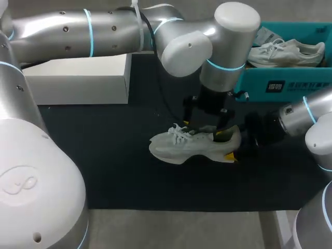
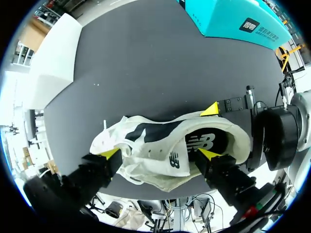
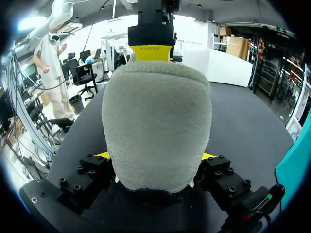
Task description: Take the shoe out of the shoebox, open the shoe tongue, remove and reinsert the insole, then place the shoe into the shoebox
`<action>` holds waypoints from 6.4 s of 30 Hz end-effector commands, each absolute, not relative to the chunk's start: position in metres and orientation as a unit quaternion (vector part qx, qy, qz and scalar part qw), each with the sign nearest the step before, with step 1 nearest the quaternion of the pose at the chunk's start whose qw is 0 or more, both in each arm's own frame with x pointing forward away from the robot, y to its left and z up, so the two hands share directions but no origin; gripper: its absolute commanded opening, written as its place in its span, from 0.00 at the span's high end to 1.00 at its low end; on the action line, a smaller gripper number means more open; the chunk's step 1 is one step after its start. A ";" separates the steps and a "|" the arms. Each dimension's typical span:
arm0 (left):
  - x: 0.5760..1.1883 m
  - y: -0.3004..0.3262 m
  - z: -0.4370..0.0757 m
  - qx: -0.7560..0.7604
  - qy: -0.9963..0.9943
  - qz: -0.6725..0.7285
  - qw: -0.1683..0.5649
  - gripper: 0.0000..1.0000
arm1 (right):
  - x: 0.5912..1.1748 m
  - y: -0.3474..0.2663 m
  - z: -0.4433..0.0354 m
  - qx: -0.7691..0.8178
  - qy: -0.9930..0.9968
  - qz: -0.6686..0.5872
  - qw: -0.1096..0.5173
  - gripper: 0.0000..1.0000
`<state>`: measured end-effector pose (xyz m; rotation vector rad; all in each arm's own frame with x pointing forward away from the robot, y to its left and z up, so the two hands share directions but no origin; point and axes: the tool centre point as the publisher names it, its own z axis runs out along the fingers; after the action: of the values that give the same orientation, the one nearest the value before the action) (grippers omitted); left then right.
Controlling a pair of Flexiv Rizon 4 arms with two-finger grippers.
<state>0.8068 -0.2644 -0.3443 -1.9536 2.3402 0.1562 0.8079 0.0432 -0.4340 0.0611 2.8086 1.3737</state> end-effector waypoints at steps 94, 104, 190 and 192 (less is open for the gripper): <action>0.814 -0.169 -0.299 -0.393 0.910 -0.032 -0.127 0.00 | 0.810 0.046 -0.437 0.020 0.898 0.439 0.008 1.00; 0.814 -0.172 -0.269 -0.032 0.993 0.074 0.083 0.00 | 0.810 0.046 -0.437 0.020 0.898 0.439 0.008 1.00; 0.803 -0.306 -0.357 0.000 0.995 -0.077 0.058 1.00 | 0.810 0.046 -0.437 0.020 0.898 0.439 0.008 1.00; 0.804 -0.302 -0.361 -0.007 0.996 -0.075 0.051 1.00 | 0.810 0.046 -0.437 0.020 0.898 0.439 0.008 1.00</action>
<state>0.7986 -0.2981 -0.3519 -0.0155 3.0169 -0.2293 0.8085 0.0437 -0.4341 0.0609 2.8086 1.3739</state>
